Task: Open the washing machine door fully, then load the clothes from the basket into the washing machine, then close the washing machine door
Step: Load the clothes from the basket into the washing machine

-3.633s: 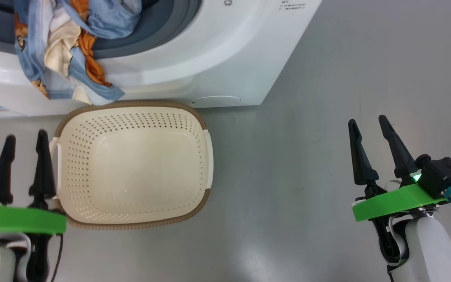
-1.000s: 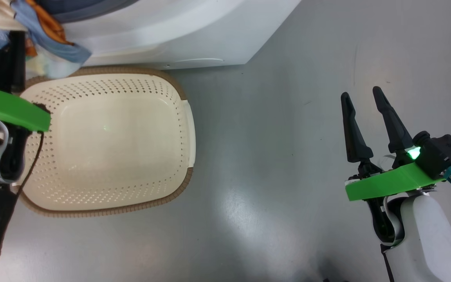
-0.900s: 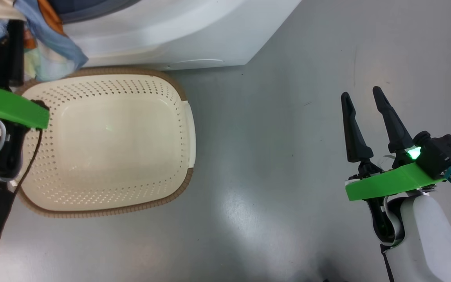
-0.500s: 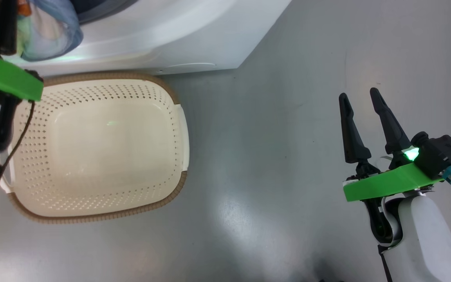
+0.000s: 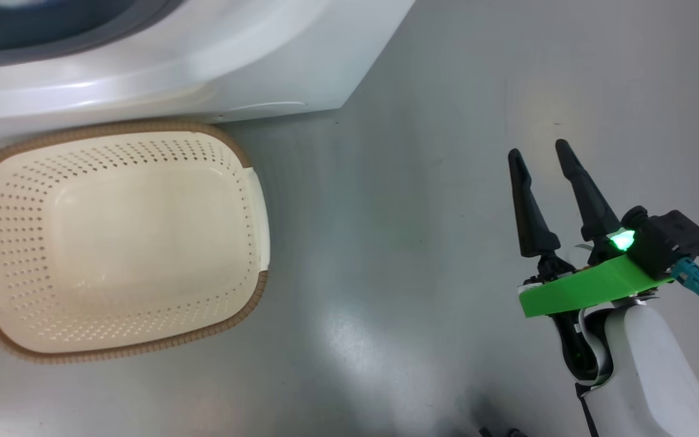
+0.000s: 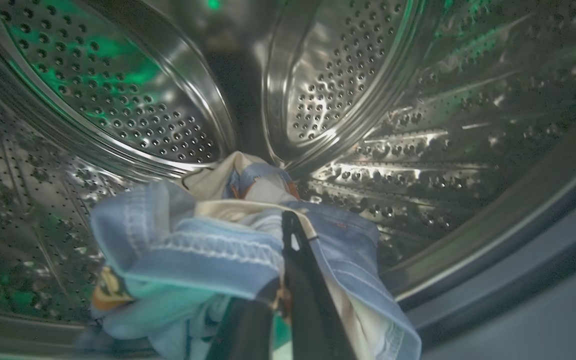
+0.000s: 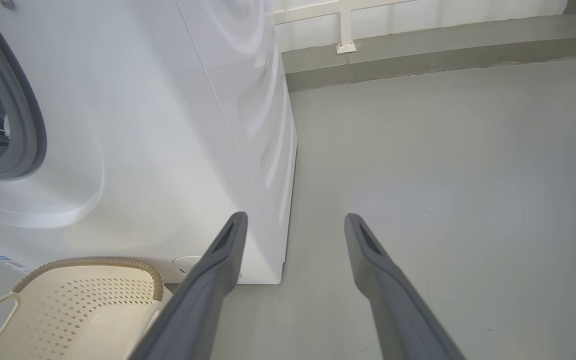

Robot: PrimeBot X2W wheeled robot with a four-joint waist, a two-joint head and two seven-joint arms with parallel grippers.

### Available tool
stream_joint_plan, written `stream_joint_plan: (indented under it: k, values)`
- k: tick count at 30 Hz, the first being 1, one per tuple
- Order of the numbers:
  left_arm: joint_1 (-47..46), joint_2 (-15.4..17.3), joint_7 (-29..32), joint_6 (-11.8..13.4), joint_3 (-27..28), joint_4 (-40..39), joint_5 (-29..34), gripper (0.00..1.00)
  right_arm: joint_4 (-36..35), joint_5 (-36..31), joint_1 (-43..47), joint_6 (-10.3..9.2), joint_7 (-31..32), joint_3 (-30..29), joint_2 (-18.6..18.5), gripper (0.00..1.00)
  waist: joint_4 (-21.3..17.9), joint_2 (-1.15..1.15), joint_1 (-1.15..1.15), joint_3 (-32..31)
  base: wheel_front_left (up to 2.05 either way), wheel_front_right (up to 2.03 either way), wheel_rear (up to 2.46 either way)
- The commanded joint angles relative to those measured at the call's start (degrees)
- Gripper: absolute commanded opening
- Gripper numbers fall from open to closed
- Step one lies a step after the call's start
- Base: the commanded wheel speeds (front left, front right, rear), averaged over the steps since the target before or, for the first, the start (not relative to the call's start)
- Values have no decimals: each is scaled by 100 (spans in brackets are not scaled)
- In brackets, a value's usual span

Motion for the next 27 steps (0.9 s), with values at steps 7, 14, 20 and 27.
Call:
stream_joint_plan:
  k: [7, 14, 20, 27]
  values:
    - [-232, 105, -54, -9, 617, 124, 532, 0, -127, 154, 32, 9, -27, 246, 35, 100, -160, 0, 0, 73, 0, 0, 0]
    - [-150, -39, -48, -9, 122, 692, 418, 0, -98, 201, 45, 9, -27, 292, 35, 100, -214, 0, 0, 38, 0, 0, 0]
    - [-349, -28, 55, -9, -373, 985, 158, 70, -98, 205, 48, 9, -27, 235, 35, 100, -159, 0, 0, 22, 0, 0, 0]
    - [-362, -70, 50, -9, -726, 1067, -263, 100, -89, 163, 54, 9, -27, 172, 35, 100, -31, 0, 0, -46, 0, 0, 0]
